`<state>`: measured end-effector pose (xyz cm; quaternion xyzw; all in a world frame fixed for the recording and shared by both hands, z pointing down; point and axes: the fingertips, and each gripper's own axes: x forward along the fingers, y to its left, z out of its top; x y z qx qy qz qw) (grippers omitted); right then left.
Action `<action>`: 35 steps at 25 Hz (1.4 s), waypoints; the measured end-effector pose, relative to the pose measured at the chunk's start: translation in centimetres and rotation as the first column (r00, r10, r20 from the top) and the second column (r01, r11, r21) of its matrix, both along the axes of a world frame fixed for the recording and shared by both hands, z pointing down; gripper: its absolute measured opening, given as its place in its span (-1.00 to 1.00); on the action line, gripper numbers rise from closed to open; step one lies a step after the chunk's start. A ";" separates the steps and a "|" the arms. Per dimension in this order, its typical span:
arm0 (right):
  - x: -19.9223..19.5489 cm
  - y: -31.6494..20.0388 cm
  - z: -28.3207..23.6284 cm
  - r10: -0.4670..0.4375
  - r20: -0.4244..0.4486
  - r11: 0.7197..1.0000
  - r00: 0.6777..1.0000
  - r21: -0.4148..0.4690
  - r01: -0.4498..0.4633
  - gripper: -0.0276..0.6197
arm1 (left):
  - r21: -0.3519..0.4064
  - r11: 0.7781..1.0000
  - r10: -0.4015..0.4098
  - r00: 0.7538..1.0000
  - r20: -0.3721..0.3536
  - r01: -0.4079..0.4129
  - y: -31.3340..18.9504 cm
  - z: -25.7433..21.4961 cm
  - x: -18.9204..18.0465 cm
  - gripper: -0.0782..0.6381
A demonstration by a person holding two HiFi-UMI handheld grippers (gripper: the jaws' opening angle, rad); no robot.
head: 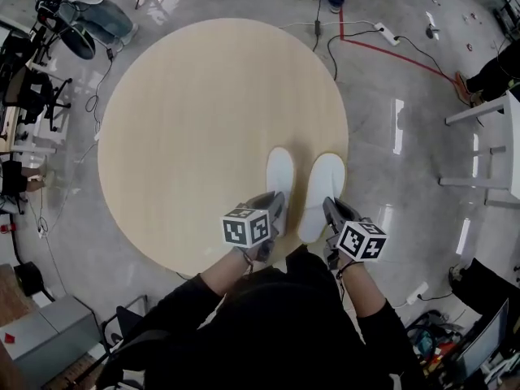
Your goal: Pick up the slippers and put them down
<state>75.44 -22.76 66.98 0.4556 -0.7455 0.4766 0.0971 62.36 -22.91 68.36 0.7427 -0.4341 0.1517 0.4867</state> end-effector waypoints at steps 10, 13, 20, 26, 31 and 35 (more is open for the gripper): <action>-0.2 -5.5 4.1 -0.069 -0.003 0.996 0.998 -0.065 0.068 -0.81 | -0.035 0.998 0.050 0.998 0.046 -0.048 -4.8 4.4 2.1 -0.69; 0.0 -6.7 5.2 -0.062 0.024 0.994 0.998 -0.090 0.064 -0.81 | -0.038 0.997 0.076 0.995 0.057 -0.074 -5.9 5.3 2.7 -0.69; -0.1 -7.9 6.3 -0.056 -0.023 0.996 0.998 -0.077 0.054 -0.81 | -0.050 0.995 0.092 0.994 0.055 -0.090 -6.8 6.4 2.5 -0.69; -0.2 -8.5 6.5 -0.066 -0.049 0.995 0.997 -0.078 0.062 -0.39 | -0.009 0.996 0.084 0.993 0.087 -0.084 -8.1 6.2 2.5 -0.52; -0.3 -7.9 6.0 -0.048 -0.067 0.996 0.997 -0.072 0.043 -0.26 | -0.010 0.999 0.052 0.994 0.097 -0.051 -7.8 5.8 1.2 -0.26; 0.3 -7.5 3.6 0.027 -0.008 0.999 1.000 -0.023 -0.027 -0.26 | -0.001 1.000 0.014 0.997 0.070 -0.014 -7.1 4.0 0.2 -0.26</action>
